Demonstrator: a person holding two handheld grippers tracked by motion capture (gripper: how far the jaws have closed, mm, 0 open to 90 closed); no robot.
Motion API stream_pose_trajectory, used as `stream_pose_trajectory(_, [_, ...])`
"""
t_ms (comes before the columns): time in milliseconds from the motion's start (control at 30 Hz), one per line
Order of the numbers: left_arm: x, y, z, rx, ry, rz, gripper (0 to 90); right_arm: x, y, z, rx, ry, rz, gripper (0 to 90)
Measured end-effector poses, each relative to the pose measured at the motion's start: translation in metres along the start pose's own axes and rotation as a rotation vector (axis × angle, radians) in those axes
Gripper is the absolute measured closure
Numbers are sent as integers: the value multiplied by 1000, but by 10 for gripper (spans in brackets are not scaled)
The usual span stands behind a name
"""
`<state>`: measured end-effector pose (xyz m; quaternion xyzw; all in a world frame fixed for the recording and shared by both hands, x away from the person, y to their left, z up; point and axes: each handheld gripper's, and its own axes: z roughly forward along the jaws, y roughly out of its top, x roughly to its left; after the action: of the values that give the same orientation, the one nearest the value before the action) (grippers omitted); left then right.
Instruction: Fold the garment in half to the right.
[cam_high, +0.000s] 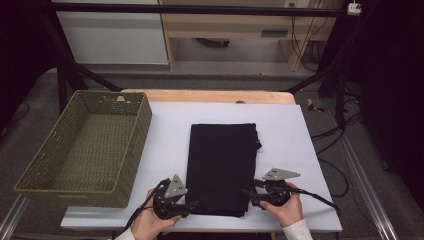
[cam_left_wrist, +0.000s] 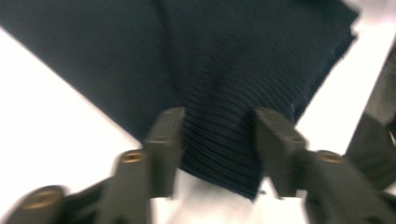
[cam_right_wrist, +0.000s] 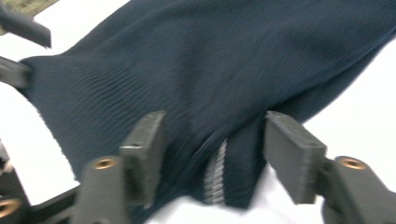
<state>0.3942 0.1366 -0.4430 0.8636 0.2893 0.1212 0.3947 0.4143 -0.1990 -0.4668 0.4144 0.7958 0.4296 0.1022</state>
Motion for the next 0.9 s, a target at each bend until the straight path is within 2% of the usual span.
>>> stream_pose_trajectory(33, [5, 3, -2, -32, 16, -14, 384, -4, 3, -2, -26, -9, -3, 340])
stream_pose_trajectory(100, [15, 8, -4, -65, 24, -52, 314, -14, 9, -5, -66, -12, -9, 316])
stream_pose_trajectory(133, [15, 8, -4, -65, 24, -52, 291, -20, 15, -6, -91, -25, -15, 285])
stream_pose_trajectory(167, [25, 10, -2, -84, 36, -85, 253, -25, 18, -7, -97, -38, -16, 273])
stream_pose_trajectory(200, [30, 12, 1, -88, 53, -98, 223, -30, 22, -7, -105, -51, -6, 265])
stream_pose_trajectory(333, [43, 12, 18, -77, 52, -164, 212, -54, 37, 1, -120, -88, 12, 246])
stream_pose_trajectory(400, [46, 11, 28, -57, 64, -173, 222, -63, 44, 7, -137, -104, 24, 262])
stream_pose_trajectory(433, [46, 11, 28, -57, 64, -173, 223, -70, 49, 11, -140, -114, 28, 270])
stream_pose_trajectory(467, [47, 8, 37, -30, 72, -183, 228, -74, 52, 14, -139, -117, 31, 270])
stream_pose_trajectory(567, [47, 3, 45, -8, 67, -199, 277, -92, 64, 31, -140, -147, 48, 297])
stream_pose_trajectory(667, [46, -2, 50, 18, 62, -214, 354, -106, 73, 49, -116, -167, 65, 327])
stream_pose_trajectory(733, [44, -3, 51, 20, 73, -207, 403, -113, 77, 60, -96, -182, 75, 350])
stream_pose_trajectory(767, [44, -2, 50, 24, 66, -206, 459, -115, 78, 65, -87, -186, 79, 355])
stream_pose_trajectory(867, [42, -2, 50, 33, 47, -206, 622, -118, 79, 77, -76, -174, 94, 487])
stream_pose_trajectory(900, [42, -2, 50, 33, 32, -219, 677, -119, 78, 79, -73, -170, 97, 547])
